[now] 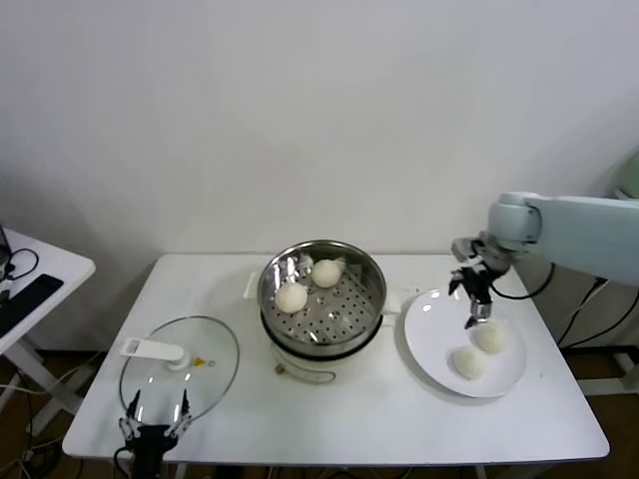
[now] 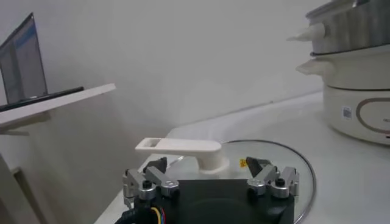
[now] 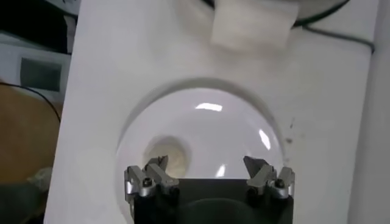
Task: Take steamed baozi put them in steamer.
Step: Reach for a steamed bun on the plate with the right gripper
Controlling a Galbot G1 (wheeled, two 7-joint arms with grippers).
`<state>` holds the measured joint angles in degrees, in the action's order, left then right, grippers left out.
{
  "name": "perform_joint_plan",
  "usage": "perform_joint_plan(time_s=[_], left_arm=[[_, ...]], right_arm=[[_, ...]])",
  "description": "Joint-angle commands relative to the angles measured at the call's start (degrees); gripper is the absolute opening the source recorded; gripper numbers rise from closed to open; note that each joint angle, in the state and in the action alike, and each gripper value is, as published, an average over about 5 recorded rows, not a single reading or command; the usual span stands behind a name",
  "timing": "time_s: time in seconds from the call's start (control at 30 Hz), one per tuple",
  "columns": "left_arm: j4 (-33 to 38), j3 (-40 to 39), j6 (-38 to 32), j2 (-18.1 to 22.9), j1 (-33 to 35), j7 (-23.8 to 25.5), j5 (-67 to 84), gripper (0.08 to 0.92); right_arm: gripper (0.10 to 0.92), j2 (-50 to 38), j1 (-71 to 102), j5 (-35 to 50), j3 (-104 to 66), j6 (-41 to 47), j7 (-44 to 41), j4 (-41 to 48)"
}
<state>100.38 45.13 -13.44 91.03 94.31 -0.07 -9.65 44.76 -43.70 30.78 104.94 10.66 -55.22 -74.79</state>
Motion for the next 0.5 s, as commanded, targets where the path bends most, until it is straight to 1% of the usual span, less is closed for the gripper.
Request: perform_joint_plan(time_s=[0.03, 0.5], left_arm=[[0.2, 0.3, 0.1, -0.1, 0.2, 0.0, 0.0, 0.823], [-0.3, 0.6, -0.4, 0.2, 0.6, -0.2, -0.7, 0.823]], right_arm=[[0.823, -5.6, 9.7, -6.1, -3.5, 0.0, 0.4, 0.6], [0.823, -4.0, 18.4, -9.5, -9.9, -0.2, 1.0, 4.3]])
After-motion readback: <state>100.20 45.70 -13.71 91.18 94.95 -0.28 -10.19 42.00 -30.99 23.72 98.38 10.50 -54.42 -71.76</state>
